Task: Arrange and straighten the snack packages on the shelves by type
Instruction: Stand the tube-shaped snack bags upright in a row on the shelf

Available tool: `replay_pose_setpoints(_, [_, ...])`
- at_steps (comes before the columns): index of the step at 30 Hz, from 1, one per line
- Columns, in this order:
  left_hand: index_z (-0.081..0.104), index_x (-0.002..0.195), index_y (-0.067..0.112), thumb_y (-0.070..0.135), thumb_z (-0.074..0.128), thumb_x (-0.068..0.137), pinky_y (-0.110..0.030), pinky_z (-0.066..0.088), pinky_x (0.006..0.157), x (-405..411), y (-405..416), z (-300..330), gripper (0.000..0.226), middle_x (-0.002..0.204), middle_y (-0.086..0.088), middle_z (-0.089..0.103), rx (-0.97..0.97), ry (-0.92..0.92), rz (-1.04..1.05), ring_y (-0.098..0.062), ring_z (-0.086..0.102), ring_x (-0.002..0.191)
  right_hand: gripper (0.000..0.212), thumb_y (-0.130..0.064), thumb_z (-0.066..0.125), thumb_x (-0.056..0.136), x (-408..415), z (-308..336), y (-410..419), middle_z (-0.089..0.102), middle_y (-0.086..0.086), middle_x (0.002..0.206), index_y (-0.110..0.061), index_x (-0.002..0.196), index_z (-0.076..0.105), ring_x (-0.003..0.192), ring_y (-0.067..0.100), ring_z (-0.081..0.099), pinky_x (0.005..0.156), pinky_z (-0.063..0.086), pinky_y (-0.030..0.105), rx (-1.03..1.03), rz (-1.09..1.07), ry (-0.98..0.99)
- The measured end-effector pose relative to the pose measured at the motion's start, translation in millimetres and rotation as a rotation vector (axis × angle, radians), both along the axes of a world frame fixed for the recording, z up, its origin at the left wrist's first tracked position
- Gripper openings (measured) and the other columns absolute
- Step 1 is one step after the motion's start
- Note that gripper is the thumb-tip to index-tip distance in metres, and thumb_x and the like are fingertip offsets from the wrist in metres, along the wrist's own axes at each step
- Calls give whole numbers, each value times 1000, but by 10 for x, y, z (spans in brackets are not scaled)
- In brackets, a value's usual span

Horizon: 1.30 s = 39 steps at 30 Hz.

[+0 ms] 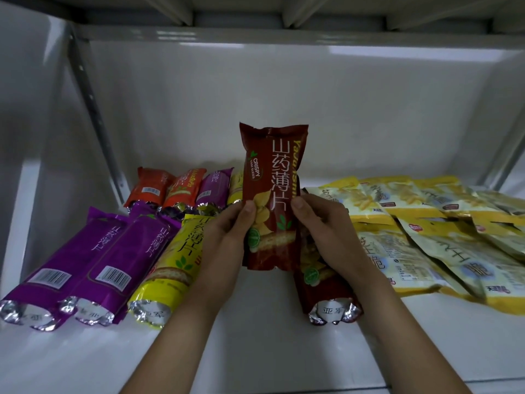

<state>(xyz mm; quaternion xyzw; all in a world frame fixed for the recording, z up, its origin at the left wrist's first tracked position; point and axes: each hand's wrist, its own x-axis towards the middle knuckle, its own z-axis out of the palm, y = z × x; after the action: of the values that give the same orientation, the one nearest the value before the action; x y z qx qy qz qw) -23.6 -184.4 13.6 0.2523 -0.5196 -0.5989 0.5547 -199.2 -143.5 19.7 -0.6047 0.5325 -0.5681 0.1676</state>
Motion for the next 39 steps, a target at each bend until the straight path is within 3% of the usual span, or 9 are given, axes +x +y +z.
replay_pose_setpoints(3, [79, 107, 14, 29, 62, 97, -50, 59, 96, -1, 3, 10, 25, 111, -15, 78, -6, 19, 14, -35, 75, 105, 79, -83, 49, 87, 15, 12, 3, 74, 5, 75, -9, 86, 77, 73, 21, 71, 71, 55, 47, 10, -53, 133])
replay_pose_setpoints(6, [80, 110, 16, 35, 61, 97, -52, 59, 96, -5, 3, 16, 30, 115, -15, 77, 16, 67, -11, -36, 74, 108, 74, -69, 57, 91, 23, 10, 23, 55, 1, 50, -2, 61, 63, 48, 16, 53, 53, 38, 34, -48, -28, 136])
replay_pose_setpoints(9, [76, 121, 14, 49, 61, 94, -54, 56, 100, -12, 3, 30, 47, 124, -19, 74, 65, 134, -41, -39, 71, 115, 70, -66, 60, 90, 31, -3, 29, 58, 3, 52, -3, 59, 64, 49, 21, 57, 54, 41, 38, -68, -1, 164])
replay_pose_setpoints(14, [81, 101, 13, 40, 57, 99, -41, 66, 76, 11, 17, 90, 37, 106, -17, 79, 118, 89, 1, -33, 78, 93, 57, -67, 59, 95, 61, 4, 93, 63, -10, 55, -22, 63, 70, 51, 7, 61, 55, 41, 22, -31, 103, 138])
replay_pose_setpoints(17, [77, 110, 8, 37, 60, 97, -45, 64, 84, 37, 42, 109, 36, 108, -19, 79, 115, 79, 9, -36, 77, 97, 83, -81, 46, 93, 35, 14, 67, 62, 8, 60, -3, 68, 64, 58, 28, 61, 60, 45, 42, -83, 59, 115])
replay_pose_setpoints(25, [67, 135, 10, 58, 64, 91, -65, 46, 111, 40, 40, 97, 65, 132, -21, 70, 183, 111, -132, -43, 67, 122, 61, -61, 54, 95, 16, -8, 20, 64, 7, 64, -7, 72, 68, 62, 25, 61, 62, 46, 42, -111, 16, 218])
replay_pose_setpoints(30, [78, 109, 18, 56, 55, 92, -44, 60, 88, 44, 29, 149, 48, 110, -13, 79, 159, 29, -58, -31, 78, 99, 50, -61, 56, 92, 29, -22, 27, 75, 0, 79, -17, 79, 76, 74, 13, 69, 70, 51, 40, -71, 66, 241])
replay_pose_setpoints(34, [79, 112, 13, 51, 57, 98, -48, 60, 91, 61, 38, 123, 46, 111, -16, 78, 149, 3, -46, -35, 77, 100, 52, -69, 51, 96, 53, 26, 57, 73, -2, 75, -26, 82, 78, 72, 19, 69, 70, 52, 41, -77, 84, 127])
replay_pose_setpoints(39, [82, 105, 18, 48, 60, 94, -49, 59, 96, 37, 86, 142, 39, 113, -14, 79, 154, -12, -90, -34, 76, 103, 68, -67, 53, 93, 38, 24, 19, 64, 6, 65, -2, 77, 69, 63, 26, 61, 63, 45, 39, -108, 3, 139])
